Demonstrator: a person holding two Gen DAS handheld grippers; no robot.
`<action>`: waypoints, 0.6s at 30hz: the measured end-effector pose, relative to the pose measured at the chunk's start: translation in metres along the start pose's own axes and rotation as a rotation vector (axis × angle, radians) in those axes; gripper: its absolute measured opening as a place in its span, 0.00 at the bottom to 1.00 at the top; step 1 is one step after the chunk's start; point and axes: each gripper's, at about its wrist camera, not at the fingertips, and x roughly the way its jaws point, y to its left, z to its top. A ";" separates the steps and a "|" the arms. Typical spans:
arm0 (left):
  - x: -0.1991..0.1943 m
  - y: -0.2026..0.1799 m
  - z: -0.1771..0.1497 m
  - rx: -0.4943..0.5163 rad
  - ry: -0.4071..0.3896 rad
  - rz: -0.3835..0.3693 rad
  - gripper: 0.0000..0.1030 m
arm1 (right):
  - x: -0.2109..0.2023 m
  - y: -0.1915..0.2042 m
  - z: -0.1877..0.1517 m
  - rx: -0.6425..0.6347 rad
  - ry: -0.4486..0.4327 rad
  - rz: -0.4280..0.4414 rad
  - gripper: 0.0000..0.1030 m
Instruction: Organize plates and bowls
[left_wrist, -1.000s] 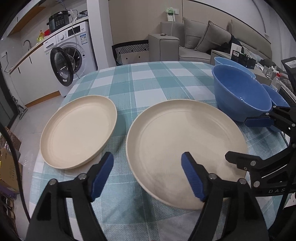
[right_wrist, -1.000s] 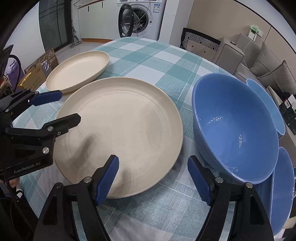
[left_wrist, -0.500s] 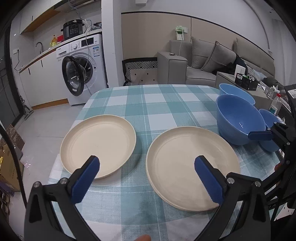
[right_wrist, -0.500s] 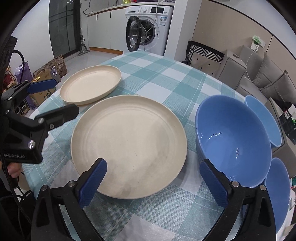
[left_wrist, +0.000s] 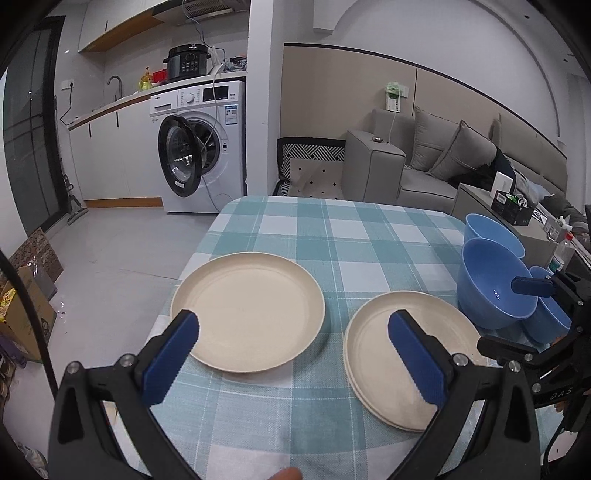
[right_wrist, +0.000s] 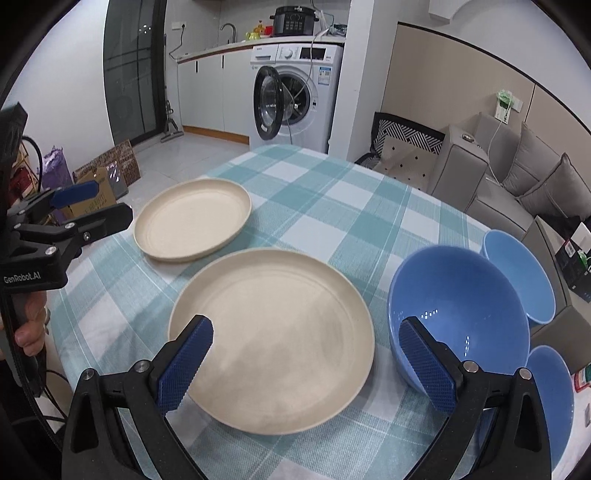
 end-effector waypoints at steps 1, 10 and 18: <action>-0.001 0.005 0.001 -0.010 -0.002 0.005 1.00 | -0.001 0.000 0.003 0.006 -0.012 0.006 0.99; 0.000 0.033 0.004 -0.096 -0.022 0.061 1.00 | -0.008 0.001 0.029 0.055 -0.101 0.048 0.99; 0.014 0.038 0.002 -0.099 0.002 0.103 1.00 | 0.000 0.001 0.043 0.086 -0.139 0.107 0.99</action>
